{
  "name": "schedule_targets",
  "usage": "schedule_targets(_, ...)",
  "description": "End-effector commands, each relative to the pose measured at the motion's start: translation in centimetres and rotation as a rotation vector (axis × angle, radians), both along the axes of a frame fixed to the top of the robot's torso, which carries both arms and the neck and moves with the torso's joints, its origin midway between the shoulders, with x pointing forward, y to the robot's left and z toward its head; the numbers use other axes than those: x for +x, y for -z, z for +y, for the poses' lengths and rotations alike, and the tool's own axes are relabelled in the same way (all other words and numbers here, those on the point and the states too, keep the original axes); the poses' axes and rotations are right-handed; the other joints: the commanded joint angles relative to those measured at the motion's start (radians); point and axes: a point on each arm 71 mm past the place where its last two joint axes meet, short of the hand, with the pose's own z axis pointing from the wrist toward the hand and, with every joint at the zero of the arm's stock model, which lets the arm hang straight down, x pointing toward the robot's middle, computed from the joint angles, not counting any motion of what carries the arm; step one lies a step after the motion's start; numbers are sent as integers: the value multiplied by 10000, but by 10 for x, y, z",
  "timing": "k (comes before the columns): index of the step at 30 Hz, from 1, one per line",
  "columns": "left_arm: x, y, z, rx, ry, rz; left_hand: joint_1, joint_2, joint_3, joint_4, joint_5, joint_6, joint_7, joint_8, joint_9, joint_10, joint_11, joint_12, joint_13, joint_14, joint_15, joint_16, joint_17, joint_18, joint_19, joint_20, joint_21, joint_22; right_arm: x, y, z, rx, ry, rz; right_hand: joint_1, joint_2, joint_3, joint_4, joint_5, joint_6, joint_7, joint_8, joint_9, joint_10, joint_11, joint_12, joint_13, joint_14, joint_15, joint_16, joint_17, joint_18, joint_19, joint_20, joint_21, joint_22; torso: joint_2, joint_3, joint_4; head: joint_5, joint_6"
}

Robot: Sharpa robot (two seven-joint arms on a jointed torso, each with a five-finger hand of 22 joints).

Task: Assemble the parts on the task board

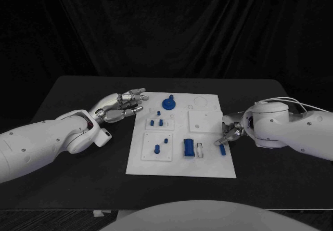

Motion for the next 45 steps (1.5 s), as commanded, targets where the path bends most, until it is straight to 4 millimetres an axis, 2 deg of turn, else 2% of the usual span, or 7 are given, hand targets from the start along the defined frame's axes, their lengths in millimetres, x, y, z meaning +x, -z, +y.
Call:
schedule_targets(1,-1,-1,-1,-200,54,-57,45,45,62,17,69,18,16,65,2,9,86,18,13,65,-25,7,8,-63,63,23,66,-9,-1,3,-1,25,235,206,-18,25,30,17,-7,28,63,-66,-18,1058,20,26,2627,774,-33,-39,1356,10,601,-29,-53,2307,7,-2,7,-14,1)
schedule_targets(7,-1,0,-1,-201,58,-46,45,45,62,17,69,18,16,65,2,9,86,18,13,65,-25,7,8,-63,63,23,66,-9,-2,6,0,115,313,324,189,-6,197,-141,373,-8,73,-181,-49,1058,23,26,2627,752,-22,-89,1251,33,558,-17,-147,2276,-3,3,-4,20,1)
schedule_targets(11,-1,0,-1,-192,41,-39,45,45,62,17,69,18,16,65,2,9,86,18,13,65,-25,7,8,-63,63,23,66,-9,-2,8,0,261,434,390,609,-51,546,-488,1653,33,23,-241,8,1058,-20,26,2627,723,-43,-160,1104,62,506,-28,-269,2237,-6,3,-4,42,1)
schedule_targets(18,-1,1,-1,-173,23,-17,47,39,65,16,70,-13,23,59,-2,15,96,12,11,61,-23,5,7,-66,57,23,65,-28,-2,10,-1,502,666,392,860,-119,930,-775,2588,35,-35,-248,155,1058,-82,26,2627,684,-65,-260,904,101,436,-53,-439,2182,0,0,-1,39,1)
schedule_targets(19,-1,1,-1,-171,24,-12,47,39,65,16,70,-13,23,59,-2,15,96,12,11,61,-23,5,7,-66,57,23,65,-28,-2,10,-1,532,703,390,951,-169,1102,-889,3176,-25,-36,-275,202,1058,-91,26,2627,662,-59,-313,801,120,401,-55,-520,2156,1,0,1,36,1)
schedule_targets(24,-2,2,-1,-166,26,10,47,39,65,16,70,-13,23,59,-2,15,96,12,11,61,-23,5,7,-66,57,23,65,-28,-1,10,-2,604,813,365,887,-381,1584,-1140,3838,-215,5,-317,431,1058,-106,26,2627,607,4,-472,498,243,173,3,-1070,1974,5,2,0,37,1)
schedule_targets(45,-2,5,-1,-128,18,112,50,38,70,14,73,-32,27,54,-5,14,101,11,9,62,-20,5,7,-69,50,23,62,-43,-9,9,-3,1962,1833,904,705,-519,2107,-1428,4133,-427,35,-195,794,1058,-106,26,2627,575,1,-587,291,296,94,6,-1356,1881,-5,5,-7,100,1)
